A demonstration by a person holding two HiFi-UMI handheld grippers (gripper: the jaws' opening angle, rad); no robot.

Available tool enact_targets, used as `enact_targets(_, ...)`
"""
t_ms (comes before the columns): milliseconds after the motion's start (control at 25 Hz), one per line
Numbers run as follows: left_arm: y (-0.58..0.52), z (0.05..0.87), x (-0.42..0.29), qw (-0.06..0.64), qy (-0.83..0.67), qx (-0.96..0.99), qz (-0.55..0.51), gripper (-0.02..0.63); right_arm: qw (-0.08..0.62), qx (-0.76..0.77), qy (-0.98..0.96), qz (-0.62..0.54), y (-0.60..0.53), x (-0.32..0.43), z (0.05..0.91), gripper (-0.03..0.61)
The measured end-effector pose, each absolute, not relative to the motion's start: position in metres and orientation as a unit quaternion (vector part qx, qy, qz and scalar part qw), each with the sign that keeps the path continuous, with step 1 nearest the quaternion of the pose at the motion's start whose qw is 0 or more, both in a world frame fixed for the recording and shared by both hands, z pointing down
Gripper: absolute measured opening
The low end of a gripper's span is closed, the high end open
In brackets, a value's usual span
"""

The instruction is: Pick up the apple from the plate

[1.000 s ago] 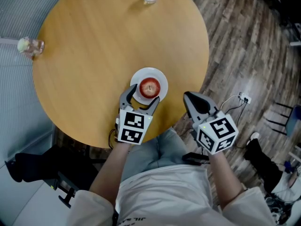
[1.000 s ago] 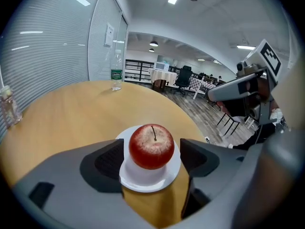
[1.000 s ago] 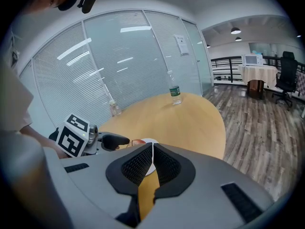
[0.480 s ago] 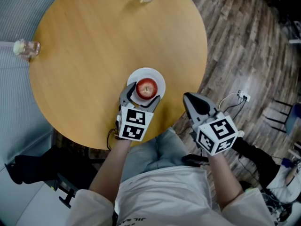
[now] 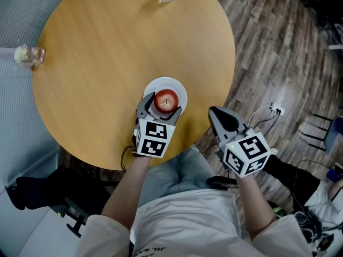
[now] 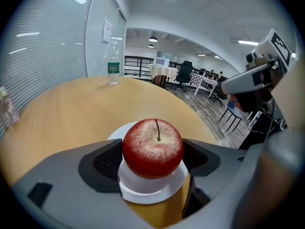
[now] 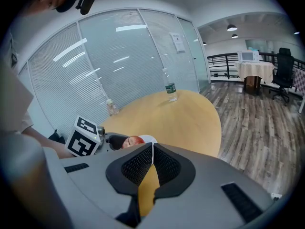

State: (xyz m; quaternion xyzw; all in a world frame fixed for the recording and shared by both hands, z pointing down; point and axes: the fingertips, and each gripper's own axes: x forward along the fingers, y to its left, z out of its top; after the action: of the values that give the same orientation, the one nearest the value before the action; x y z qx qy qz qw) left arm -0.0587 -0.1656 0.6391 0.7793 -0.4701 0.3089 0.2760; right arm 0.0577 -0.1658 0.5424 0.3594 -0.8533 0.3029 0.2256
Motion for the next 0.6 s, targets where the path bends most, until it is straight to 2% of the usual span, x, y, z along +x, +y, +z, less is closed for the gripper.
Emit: enact_targets(600,-0.152,0.598,-0.072,0.265,-0.479,0.781,0.299,0.391,0.203,0.362,-0.865,0.282,-0.162,0.048,0.517,0.031)
